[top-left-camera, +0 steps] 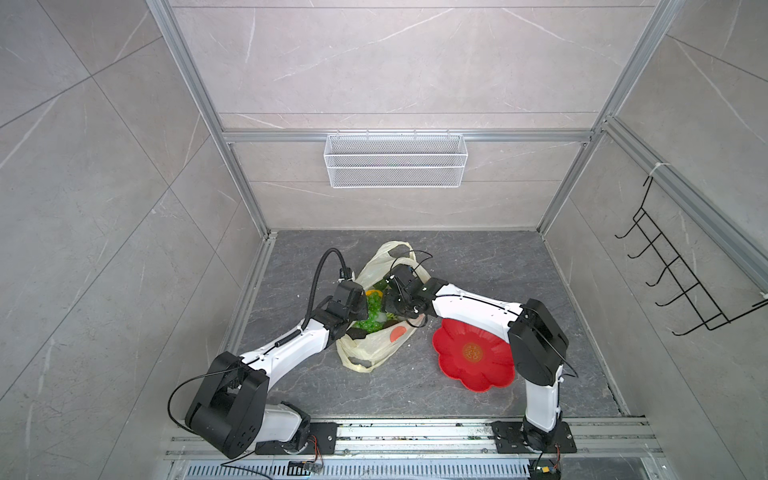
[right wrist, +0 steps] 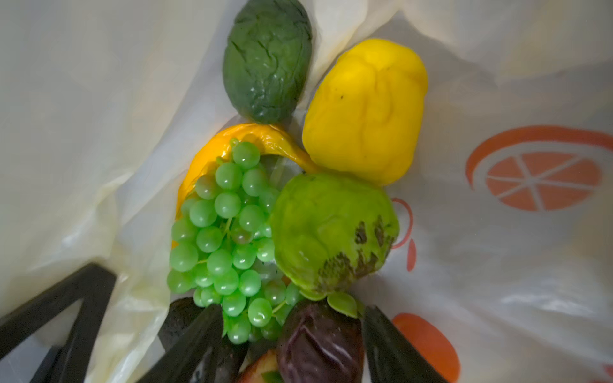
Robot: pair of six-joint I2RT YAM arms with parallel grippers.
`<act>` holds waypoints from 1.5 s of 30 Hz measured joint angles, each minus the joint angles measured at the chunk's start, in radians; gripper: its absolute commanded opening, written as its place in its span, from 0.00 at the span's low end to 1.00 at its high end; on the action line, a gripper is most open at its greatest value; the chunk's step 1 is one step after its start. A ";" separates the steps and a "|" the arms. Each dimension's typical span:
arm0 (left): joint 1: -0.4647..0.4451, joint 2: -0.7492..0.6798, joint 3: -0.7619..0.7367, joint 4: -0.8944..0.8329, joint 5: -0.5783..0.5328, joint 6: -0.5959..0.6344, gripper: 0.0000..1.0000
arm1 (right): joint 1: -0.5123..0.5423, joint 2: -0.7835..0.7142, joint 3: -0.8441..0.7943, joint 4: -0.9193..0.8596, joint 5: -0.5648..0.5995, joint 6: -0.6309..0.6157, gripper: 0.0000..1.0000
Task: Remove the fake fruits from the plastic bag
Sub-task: 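Reach the right gripper into the bag and grasp the bumpy green fruit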
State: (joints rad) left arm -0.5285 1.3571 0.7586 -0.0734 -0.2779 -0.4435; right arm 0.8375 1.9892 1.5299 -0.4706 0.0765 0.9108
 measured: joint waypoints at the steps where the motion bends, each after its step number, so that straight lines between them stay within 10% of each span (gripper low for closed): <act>1: 0.000 -0.001 -0.001 0.000 0.000 0.000 0.02 | 0.000 0.014 0.010 0.000 0.003 0.011 0.71; 35: 0.000 -0.019 -0.017 0.015 -0.006 0.000 0.02 | -0.045 0.285 0.318 -0.132 0.063 0.035 0.90; 45: 0.000 -0.019 -0.017 0.015 -0.009 0.000 0.02 | -0.039 0.285 0.318 -0.147 0.058 0.015 0.72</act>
State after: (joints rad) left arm -0.5285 1.3380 0.7414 -0.0582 -0.2871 -0.4435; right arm 0.7982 2.2745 1.8477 -0.6178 0.1345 0.9260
